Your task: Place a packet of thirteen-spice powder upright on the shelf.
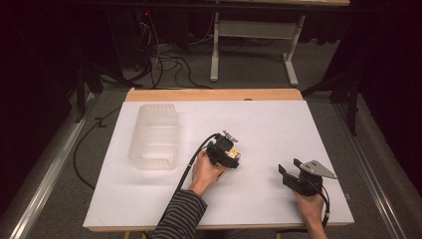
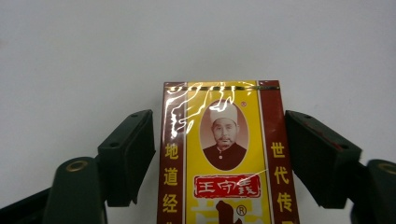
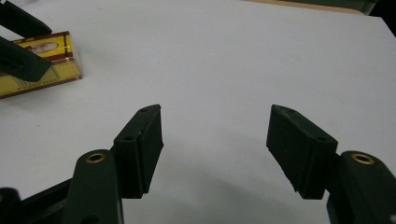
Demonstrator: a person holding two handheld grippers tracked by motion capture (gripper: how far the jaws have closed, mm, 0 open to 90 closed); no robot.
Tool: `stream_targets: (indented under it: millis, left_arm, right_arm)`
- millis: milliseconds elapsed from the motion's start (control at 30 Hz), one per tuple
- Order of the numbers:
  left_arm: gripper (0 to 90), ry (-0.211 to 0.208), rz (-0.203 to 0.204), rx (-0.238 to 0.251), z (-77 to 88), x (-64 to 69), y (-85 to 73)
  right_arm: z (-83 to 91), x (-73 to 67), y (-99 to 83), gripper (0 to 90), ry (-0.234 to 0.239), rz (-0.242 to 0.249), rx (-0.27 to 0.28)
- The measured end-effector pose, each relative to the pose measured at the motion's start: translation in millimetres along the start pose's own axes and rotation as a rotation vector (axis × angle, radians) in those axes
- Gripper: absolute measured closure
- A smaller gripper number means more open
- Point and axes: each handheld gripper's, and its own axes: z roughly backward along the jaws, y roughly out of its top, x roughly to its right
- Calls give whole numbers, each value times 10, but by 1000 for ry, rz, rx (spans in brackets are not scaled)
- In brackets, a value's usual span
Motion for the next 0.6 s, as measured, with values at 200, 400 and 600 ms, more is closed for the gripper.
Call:
stream_targets:
  millis: [200, 400, 600]
  left_arm:
    - [306, -7, -18, -13, -17, 8, -7]
    - [321, -7, -17, -3, -4, 8, -8]
    - [326, 6, -23, 41, 101, 12, 2]
  right_arm:
    - [-6, -4, 3, 365, -3, 6, -8]
    - [-9, -16, 5, 365, -9, 9, -13]
    - [-6, -17, 3, 365, -10, 9, -9]
